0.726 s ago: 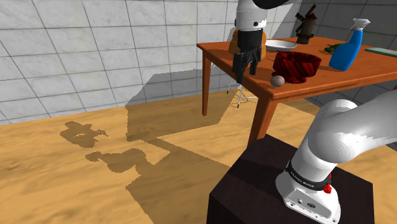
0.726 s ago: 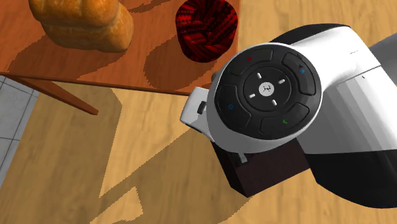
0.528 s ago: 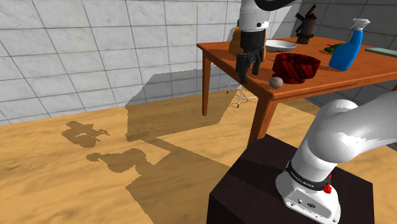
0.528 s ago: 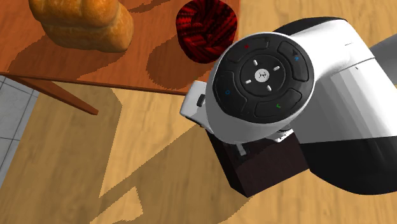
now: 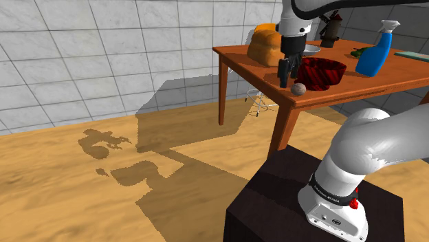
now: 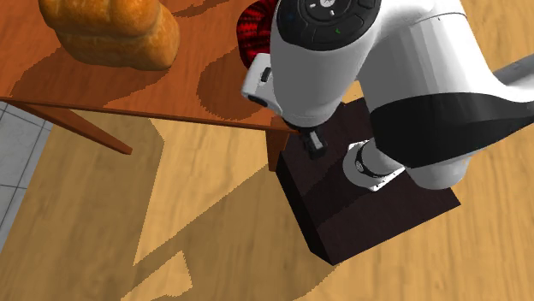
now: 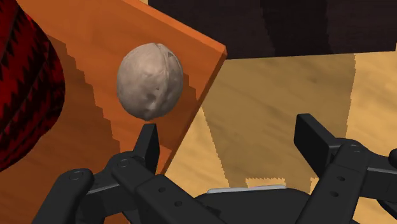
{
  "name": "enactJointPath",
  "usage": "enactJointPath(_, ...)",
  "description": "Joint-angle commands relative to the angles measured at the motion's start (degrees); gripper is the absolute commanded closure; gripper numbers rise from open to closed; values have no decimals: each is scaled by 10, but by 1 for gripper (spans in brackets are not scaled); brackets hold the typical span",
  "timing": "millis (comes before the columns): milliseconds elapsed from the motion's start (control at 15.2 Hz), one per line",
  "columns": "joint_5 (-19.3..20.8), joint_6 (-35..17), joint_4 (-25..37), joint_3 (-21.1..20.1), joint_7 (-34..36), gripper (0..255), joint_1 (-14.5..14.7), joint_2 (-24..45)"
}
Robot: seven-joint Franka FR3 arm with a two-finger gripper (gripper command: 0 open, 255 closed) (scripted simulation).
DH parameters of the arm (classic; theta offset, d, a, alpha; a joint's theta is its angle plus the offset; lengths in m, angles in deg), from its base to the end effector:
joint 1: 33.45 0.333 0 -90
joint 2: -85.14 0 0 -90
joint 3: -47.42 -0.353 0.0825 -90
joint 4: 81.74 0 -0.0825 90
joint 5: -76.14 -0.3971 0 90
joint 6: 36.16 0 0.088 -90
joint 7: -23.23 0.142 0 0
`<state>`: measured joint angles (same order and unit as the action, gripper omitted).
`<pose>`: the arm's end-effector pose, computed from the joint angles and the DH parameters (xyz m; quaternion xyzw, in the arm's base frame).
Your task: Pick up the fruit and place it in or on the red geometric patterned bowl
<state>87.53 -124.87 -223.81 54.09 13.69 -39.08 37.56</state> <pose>0.2593 -0.0927 0.5318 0.9971 -0.0001 -0.0606 0.0468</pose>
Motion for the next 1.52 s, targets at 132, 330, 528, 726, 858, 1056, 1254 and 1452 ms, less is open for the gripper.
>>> enactJointPath(132,57,0,-4,50,-64,0,-24,-13)
enactJointPath(330,67,-14,-21,59,-70,0,-28,-17)
enactJointPath(528,74,-34,-46,65,-69,0,-31,-22)
enactJointPath(726,79,-51,-67,71,-68,0,-34,-26)
enactJointPath(858,79,-51,-67,71,-68,0,-34,-26)
enactJointPath(1056,79,-51,-67,71,-68,0,-34,-26)
enactJointPath(1254,79,-51,-67,71,-68,255,-34,-26)
enactJointPath(1452,79,-51,-67,71,-68,255,-34,-26)
